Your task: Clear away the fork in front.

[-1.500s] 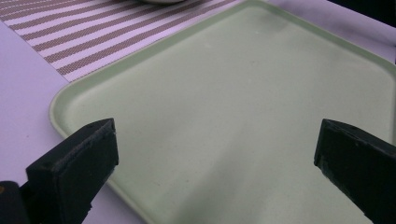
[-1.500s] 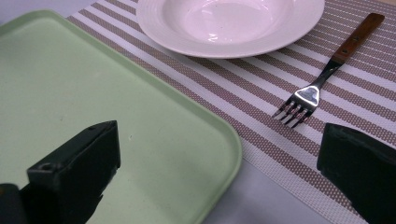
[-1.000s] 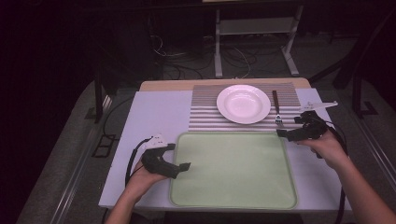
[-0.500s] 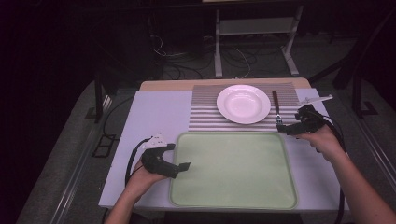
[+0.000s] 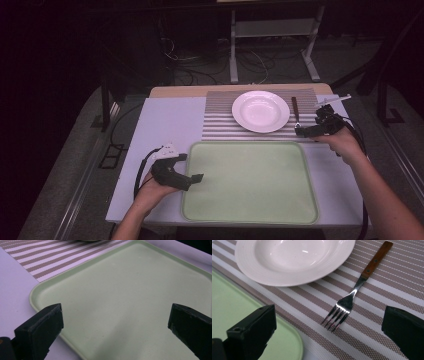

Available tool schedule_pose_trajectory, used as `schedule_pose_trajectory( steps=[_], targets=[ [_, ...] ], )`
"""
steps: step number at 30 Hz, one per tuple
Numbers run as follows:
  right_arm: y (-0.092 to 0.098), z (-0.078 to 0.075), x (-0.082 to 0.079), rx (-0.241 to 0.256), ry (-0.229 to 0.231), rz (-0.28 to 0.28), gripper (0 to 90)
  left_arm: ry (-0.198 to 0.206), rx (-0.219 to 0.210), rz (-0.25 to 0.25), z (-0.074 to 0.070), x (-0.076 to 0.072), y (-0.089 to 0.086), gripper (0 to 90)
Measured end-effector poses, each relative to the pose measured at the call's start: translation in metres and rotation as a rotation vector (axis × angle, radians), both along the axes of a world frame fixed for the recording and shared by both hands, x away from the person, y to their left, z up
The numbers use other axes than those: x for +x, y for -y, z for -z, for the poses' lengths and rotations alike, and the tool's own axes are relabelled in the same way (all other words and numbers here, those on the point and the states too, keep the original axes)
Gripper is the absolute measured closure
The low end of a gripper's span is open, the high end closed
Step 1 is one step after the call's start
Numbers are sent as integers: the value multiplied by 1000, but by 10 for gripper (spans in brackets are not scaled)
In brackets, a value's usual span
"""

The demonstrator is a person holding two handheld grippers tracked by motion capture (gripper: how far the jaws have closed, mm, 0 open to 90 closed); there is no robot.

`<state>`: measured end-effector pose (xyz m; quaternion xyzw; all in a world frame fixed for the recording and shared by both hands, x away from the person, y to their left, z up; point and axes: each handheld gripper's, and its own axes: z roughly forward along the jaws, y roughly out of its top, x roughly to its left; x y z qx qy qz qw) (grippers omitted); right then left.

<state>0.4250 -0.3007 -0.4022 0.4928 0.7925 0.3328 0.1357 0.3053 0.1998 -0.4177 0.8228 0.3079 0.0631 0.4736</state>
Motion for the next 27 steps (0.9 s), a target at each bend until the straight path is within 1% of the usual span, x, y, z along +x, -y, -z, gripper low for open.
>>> schedule_pose_trajectory(
  steps=[7,8,15,20,23,25,26,27],
  targets=[
    [1,-2,10,-8,-5,11,0,0,1,-2,0,0,0,0],
    [1,-3,14,-4,-2,9,27,1,0,-3,0,0,0,0],
    [2,-1,24,-7,-12,26,52,2,4,-4,0,-1,1,0],
    [4,1,33,-6,-25,55,70,4,2,-5,0,-1,1,0],
    [6,3,38,4,-31,75,110,4,-2,-4,-1,-1,1,0],
    [7,4,40,2,-30,76,118,5,-2,-4,-1,-1,1,0],
    [8,5,44,-4,-38,87,139,5,-1,-6,-1,-1,1,0],
    [8,5,46,-7,-42,91,142,5,-2,-6,-1,-1,1,0]
  ],
)
